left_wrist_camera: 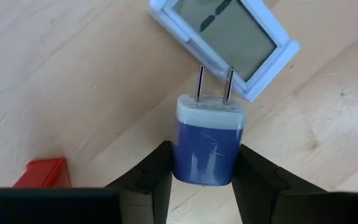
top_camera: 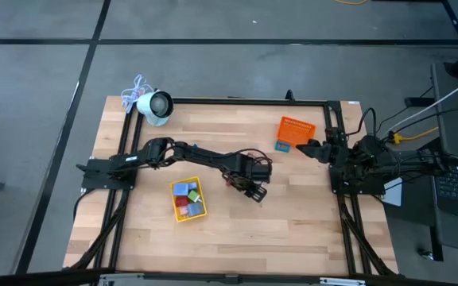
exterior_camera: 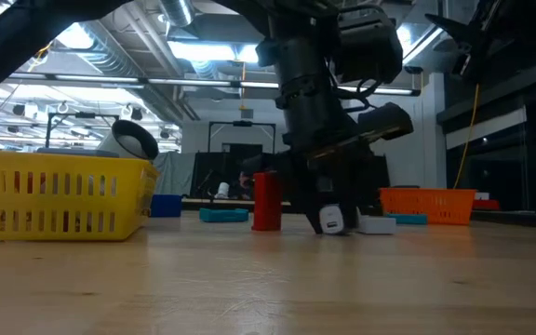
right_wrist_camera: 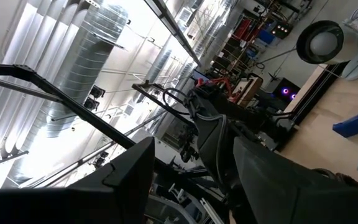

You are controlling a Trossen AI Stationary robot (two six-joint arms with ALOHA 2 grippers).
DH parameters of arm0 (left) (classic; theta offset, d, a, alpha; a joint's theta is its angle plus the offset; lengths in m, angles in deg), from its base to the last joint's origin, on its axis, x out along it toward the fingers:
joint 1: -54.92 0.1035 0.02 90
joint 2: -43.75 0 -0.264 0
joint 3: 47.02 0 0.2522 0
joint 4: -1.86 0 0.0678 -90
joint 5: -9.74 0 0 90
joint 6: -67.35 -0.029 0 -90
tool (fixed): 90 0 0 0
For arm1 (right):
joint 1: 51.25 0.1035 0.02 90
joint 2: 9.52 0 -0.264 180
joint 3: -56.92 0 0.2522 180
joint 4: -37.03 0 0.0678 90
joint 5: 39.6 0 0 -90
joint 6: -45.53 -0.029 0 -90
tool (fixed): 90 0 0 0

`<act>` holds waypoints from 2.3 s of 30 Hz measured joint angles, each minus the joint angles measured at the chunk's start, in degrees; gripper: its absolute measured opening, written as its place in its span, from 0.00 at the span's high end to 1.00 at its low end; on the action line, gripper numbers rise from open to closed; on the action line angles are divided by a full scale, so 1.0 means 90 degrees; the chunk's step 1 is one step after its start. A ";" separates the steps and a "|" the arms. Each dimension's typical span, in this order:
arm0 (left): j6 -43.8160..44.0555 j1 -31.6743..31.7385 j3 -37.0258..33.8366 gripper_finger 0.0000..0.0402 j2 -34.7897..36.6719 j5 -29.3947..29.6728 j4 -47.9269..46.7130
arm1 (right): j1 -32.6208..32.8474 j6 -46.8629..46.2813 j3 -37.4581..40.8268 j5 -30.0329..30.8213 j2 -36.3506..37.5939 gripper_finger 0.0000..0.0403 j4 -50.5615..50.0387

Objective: Pick & Place Office items
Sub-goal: Put the violet charger adapter into the yellow bin

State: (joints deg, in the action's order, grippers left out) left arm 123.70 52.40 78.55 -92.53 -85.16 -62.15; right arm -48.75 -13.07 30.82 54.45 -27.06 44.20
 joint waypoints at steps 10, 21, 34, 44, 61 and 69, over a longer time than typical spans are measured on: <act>-0.0624 0.0031 0.0474 0.69 0.0224 -0.0095 0.0557 | 0.0001 0.0085 0.0000 0.0119 0.0001 0.44 -0.0003; -0.1685 -0.0062 0.2006 0.69 0.0324 0.0313 -0.0006 | 0.0000 0.0111 0.0000 0.0172 0.0002 0.44 0.0004; -0.2232 -0.1513 0.2091 0.69 0.1640 0.3638 -0.0168 | 0.0001 0.0152 0.0000 0.0170 0.0002 0.44 -0.0045; -0.0890 -0.2218 0.1517 0.69 0.1674 0.4624 -0.0134 | 0.0002 0.0035 0.0000 0.0141 0.0001 0.44 -0.0107; 0.2679 -0.3639 0.1340 0.69 0.1722 0.5607 -0.2842 | 0.0001 -0.0056 0.0000 0.0100 0.0001 0.44 -0.0257; 0.4348 -0.4022 0.0643 0.69 0.2028 0.4705 -0.4118 | 0.0002 0.0065 0.0000 0.0114 0.0000 0.44 -0.0267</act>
State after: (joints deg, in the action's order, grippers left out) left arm 162.84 16.20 84.34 -74.28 -42.82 -99.21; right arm -48.73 -12.48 30.82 55.47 -27.06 41.80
